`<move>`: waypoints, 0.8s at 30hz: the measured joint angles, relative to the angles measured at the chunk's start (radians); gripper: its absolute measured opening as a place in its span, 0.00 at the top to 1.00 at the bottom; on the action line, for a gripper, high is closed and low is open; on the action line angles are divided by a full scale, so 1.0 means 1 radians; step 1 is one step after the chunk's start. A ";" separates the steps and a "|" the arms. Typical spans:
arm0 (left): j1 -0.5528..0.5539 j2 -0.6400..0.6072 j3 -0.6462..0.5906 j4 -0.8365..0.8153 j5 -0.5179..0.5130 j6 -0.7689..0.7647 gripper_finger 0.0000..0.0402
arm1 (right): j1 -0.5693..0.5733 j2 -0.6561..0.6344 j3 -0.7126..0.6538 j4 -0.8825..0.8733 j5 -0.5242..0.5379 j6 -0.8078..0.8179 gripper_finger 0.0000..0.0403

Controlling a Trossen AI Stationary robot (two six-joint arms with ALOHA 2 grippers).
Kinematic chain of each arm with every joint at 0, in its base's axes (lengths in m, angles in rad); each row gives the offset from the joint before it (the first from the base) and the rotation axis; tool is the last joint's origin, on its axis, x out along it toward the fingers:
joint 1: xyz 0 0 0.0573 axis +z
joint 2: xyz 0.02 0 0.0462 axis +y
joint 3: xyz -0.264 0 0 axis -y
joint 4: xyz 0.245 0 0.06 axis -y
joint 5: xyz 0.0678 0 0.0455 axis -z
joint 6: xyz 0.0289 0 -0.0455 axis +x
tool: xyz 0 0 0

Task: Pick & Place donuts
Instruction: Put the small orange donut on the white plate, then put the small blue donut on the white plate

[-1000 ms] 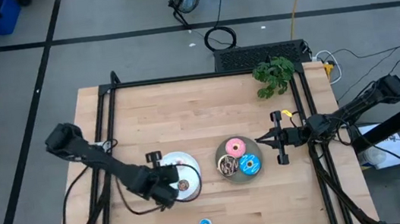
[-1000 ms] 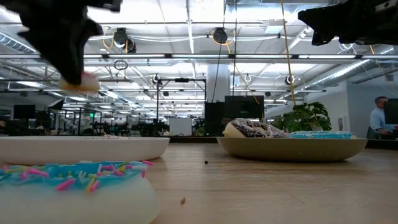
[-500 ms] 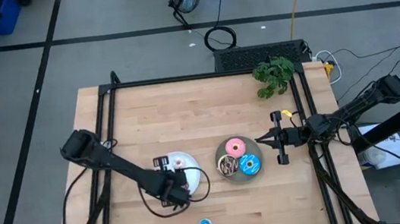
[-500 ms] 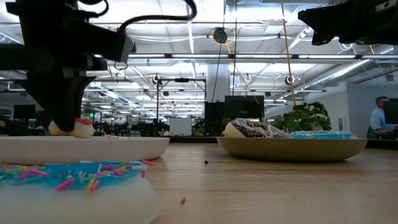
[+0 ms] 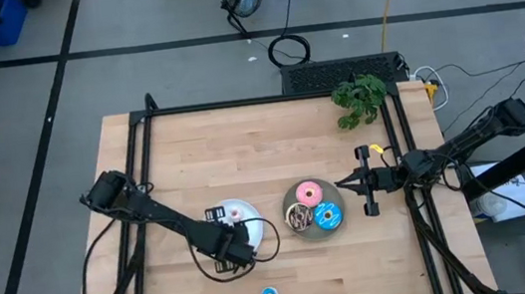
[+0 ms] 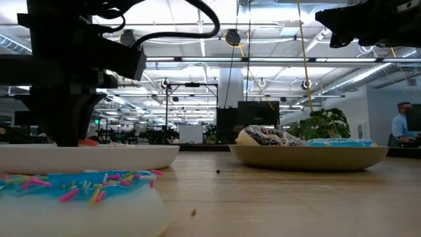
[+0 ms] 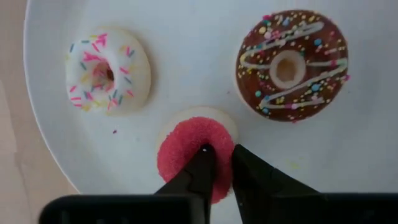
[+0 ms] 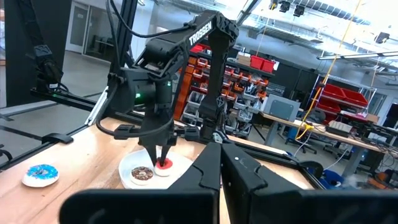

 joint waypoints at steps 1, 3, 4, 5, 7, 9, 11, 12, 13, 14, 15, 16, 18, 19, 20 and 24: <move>0.001 0.000 0.000 -0.002 0.005 -0.001 0.85 | 0.000 0.000 0.000 0.000 0.000 0.000 1.00; 0.001 0.001 0.000 -0.014 0.017 -0.001 0.78 | 0.000 0.000 0.000 0.000 0.000 0.000 1.00; 0.001 0.001 0.000 -0.016 0.028 -0.001 0.75 | 0.000 0.000 0.000 0.000 0.000 0.000 1.00; 0.001 0.001 0.000 -0.017 0.035 -0.001 0.71 | 0.000 0.000 0.000 0.000 0.000 0.000 1.00; 0.001 0.001 0.000 -0.017 0.040 -0.001 0.64 | 0.000 0.000 0.000 0.000 0.000 0.000 1.00; 0.001 0.001 0.000 -0.017 0.039 -0.008 0.58 | 0.000 0.000 0.000 0.000 0.000 0.000 1.00; 0.001 0.000 0.000 -0.021 0.028 -0.001 0.53 | 0.000 0.000 0.000 0.000 0.000 0.000 1.00; 0.001 -0.007 0.000 -0.025 0.027 0.003 0.51 | 0.000 0.000 0.000 0.000 0.000 0.000 1.00; 0.001 -0.016 0.000 -0.031 0.028 0.004 0.49 | 0.000 0.000 0.000 0.000 0.000 0.000 1.00; 0.006 -0.023 0.003 -0.038 0.030 0.004 0.48 | 0.000 0.000 0.000 0.000 0.000 0.000 1.00; 0.010 -0.030 0.008 -0.046 0.037 0.002 0.47 | 0.000 0.000 0.000 0.001 0.000 0.000 1.00; 0.011 -0.041 0.009 -0.061 0.041 -0.004 0.46 | 0.000 0.000 0.000 0.002 0.000 0.000 1.00; 0.015 -0.067 0.022 -0.083 0.043 -0.016 0.45 | 0.000 0.000 0.000 0.008 0.000 0.000 1.00; 0.017 -0.084 0.031 -0.094 0.044 -0.016 0.45 | 0.000 0.000 0.000 0.007 0.000 0.000 1.00; 0.019 -0.102 0.036 -0.109 0.051 -0.014 0.45 | 0.000 0.000 0.000 0.007 -0.001 0.000 1.00; 0.014 -0.177 0.074 -0.214 0.094 0.001 0.50 | 0.000 0.000 0.000 0.007 -0.003 0.000 1.00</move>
